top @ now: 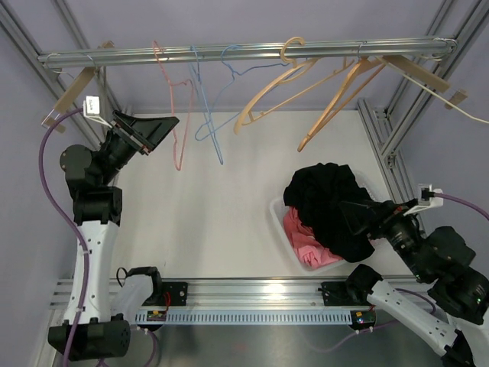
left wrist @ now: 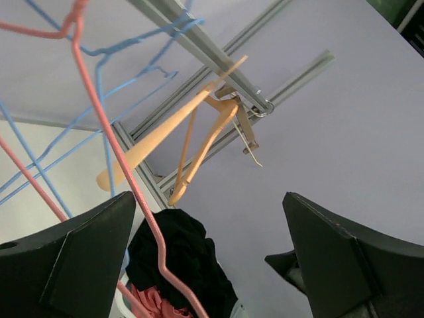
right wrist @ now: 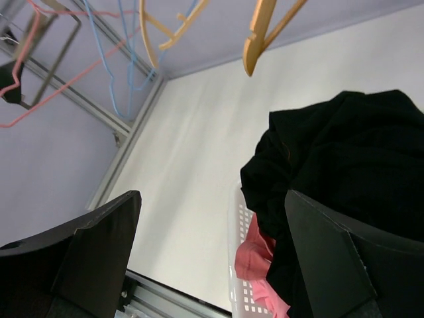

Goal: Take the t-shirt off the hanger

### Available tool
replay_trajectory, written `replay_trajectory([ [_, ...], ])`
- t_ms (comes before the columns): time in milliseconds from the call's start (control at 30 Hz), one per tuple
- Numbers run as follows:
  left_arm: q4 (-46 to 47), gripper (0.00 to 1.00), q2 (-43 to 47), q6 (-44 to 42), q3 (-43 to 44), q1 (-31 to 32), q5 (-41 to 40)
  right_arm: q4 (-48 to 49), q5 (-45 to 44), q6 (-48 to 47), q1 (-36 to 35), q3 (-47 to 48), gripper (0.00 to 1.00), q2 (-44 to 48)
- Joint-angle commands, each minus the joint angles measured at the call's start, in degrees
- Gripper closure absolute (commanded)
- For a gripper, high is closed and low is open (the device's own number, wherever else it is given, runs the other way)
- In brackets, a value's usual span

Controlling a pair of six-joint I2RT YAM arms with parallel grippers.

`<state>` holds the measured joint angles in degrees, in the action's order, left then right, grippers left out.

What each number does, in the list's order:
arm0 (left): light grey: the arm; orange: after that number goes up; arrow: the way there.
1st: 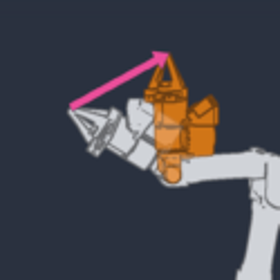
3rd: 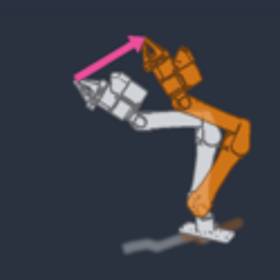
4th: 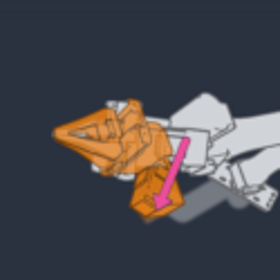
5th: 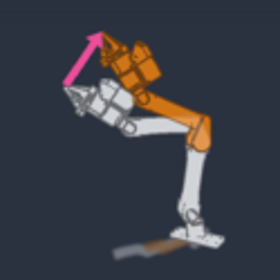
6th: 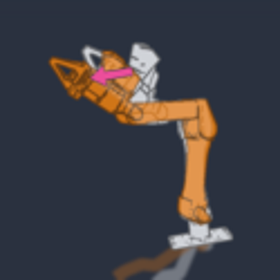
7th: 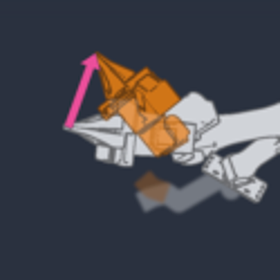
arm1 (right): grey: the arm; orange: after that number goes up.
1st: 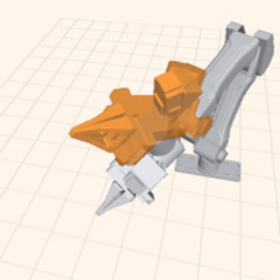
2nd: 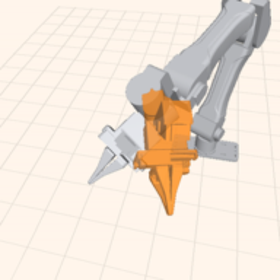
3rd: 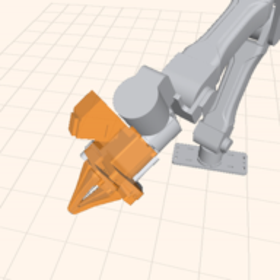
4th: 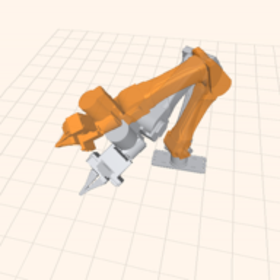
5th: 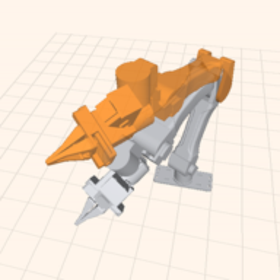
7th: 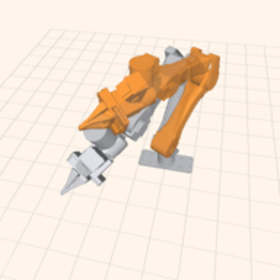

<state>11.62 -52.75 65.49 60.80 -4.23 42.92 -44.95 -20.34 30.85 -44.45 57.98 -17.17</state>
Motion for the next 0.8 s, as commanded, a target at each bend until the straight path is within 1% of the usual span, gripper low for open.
replay_trajectory([
  [0, -2.0, 0.01, 5.6, -2.5, -1.4, 0.1, 4.7, -1.1, -1.6, -2.9, 0.2, 3.6, 0.01, 2.5],
  [167, -9.2, 0.01, 15.3, -11.1, -1.7, 0.2, 9.5, 0.9, -3.5, -3.8, 0.2, 6.3, 0.00, 8.3],
  [200, -10.6, 0.01, 19.1, -12.7, -1.8, 0.2, 10.9, 1.5, -4.0, -4.5, 0.2, 6.4, 0.00, 9.2],
  [233, -16.1, 0.01, 20.9, -17.6, -1.6, 0.4, 10.7, 2.2, -5.2, -4.8, 0.2, 7.1, 0.01, 10.0],
  [267, -19.8, 0.01, 23.0, -20.8, -1.3, 0.6, 10.0, 2.3, -6.0, -5.0, 0.2, 7.4, 0.01, 11.4],
  [300, -22.2, 0.01, 25.2, -23.3, -1.5, 1.0, 8.1, 2.3, -6.9, -4.9, 0.2, 7.8, 0.01, 12.1],
  [333, -26.0, 0.01, 29.6, -26.5, -2.4, 1.1, 7.1, 2.2, -9.1, -4.4, 0.1, 8.3, 0.01, 12.6],
  [367, -27.9, 0.01, 31.5, -28.4, -3.0, 1.5, 6.5, 2.2, -10.9, -4.0, 0.2, 8.3, 0.01, 13.7],
  [433, -27.9, 0.01, 34.9, -28.1, -5.5, 2.6, 7.3, 2.3, -12.7, -4.0, 0.1, 7.6, 0.00, 14.9],
  [500, -27.9, 0.01, 35.7, -27.8, -7.1, 3.8, 10.4, 2.1, -14.0, -3.5, 0.1, 6.6, 0.00, 15.8],
  [533, -28.0, 0.01, 36.1, -28.3, -7.8, 5.4, 11.2, 1.9, -14.8, -3.3, 0.1, 5.8, 0.01, 15.9],
  [667, -31.1, 0.01, 38.3, -33.1, -11.1, 6.6, 10.4, 1.6, -15.5, -2.3, 0.2, 3.4, 0.01, 15.2],
  [767, -31.5, 0.01, 38.7, -33.7, -11.2, 6.6, 10.2, 3.0, -14.6, -2.5, 0.1, 2.5, 0.01, 14.5],
])
